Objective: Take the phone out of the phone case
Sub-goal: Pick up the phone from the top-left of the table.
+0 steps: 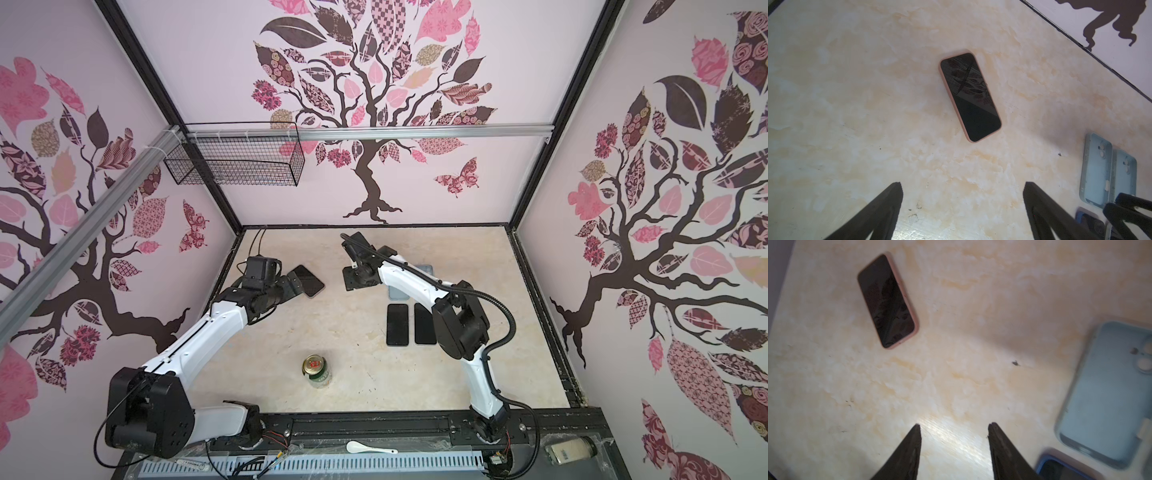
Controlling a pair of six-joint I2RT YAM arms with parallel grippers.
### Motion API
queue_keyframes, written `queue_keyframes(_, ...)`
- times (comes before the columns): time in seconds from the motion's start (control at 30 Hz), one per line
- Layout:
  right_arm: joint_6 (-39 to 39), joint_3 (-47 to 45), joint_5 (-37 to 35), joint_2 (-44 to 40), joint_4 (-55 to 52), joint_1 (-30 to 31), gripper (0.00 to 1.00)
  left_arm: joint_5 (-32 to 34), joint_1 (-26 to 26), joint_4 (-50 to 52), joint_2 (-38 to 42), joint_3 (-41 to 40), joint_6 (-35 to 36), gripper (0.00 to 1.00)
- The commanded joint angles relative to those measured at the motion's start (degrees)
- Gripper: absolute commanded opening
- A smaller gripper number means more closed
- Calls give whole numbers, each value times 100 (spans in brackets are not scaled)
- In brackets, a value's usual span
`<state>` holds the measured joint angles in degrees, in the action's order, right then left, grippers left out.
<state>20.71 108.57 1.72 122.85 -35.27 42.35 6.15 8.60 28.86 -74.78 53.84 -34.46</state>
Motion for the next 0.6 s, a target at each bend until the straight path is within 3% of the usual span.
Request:
queue_keyframes(0.0,-140,721,-175,692,-67,148,62,-162,-341,27,246,-72,82,96)
queue_keyframes(0.27,-607,1980,-258,1763,108,448,88,-70,-603,476,349,230,206,97)
queue_keyframes(0.57,-1082,3007,224,2828,481,580,98,-310,-986,644,633,92,337,96)
